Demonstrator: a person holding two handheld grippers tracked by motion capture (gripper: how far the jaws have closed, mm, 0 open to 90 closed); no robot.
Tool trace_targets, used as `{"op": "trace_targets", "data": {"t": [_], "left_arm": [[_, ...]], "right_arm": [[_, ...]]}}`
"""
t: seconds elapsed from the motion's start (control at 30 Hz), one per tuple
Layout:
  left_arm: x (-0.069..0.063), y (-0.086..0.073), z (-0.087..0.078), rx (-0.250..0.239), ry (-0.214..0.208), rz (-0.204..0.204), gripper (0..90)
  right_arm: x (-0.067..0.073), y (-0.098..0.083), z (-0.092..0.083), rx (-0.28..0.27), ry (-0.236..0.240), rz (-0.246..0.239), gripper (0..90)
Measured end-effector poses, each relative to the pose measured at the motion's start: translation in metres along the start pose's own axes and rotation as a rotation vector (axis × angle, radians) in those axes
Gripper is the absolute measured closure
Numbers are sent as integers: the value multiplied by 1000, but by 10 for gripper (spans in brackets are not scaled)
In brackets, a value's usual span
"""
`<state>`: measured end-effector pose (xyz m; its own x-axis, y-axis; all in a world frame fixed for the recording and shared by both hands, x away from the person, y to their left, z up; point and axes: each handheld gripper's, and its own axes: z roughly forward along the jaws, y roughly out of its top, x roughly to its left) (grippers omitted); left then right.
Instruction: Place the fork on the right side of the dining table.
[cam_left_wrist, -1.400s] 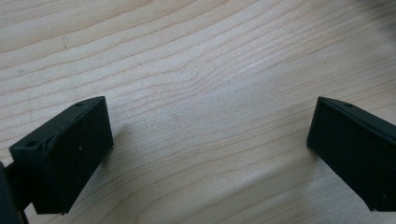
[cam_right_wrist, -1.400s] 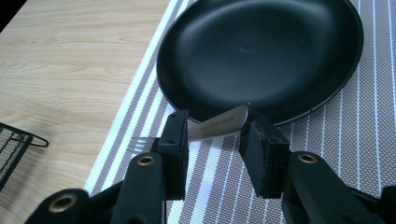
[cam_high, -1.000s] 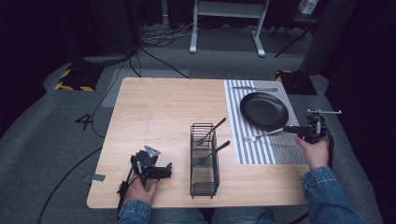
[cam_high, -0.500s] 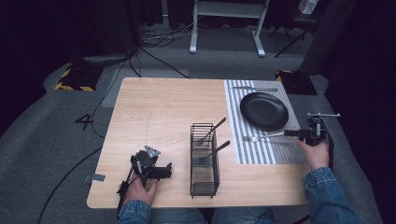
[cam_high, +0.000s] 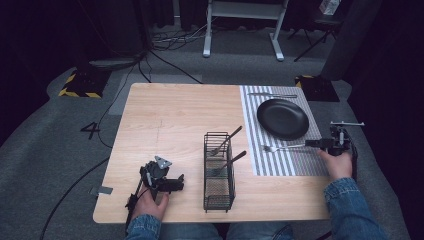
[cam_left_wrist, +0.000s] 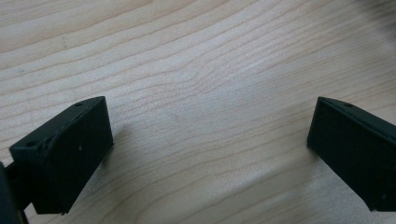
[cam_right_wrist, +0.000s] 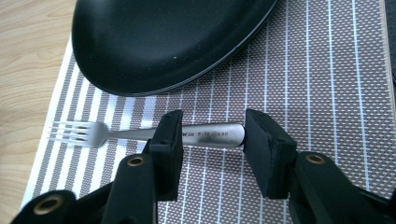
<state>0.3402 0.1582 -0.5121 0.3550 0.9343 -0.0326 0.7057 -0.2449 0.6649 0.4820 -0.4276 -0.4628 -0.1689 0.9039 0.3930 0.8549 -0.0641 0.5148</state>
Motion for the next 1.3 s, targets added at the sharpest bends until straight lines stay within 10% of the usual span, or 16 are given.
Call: {"op": "trace_targets", "data": {"t": [0.6,1.3], "left_arm": [[0,0,0,0,0,0,3],[0,0,0,0,0,0,3]], "right_arm": [[4,-1,-8,-34,-6,-17,550],[70,-7,-56,-86,70,-278,402]]}}
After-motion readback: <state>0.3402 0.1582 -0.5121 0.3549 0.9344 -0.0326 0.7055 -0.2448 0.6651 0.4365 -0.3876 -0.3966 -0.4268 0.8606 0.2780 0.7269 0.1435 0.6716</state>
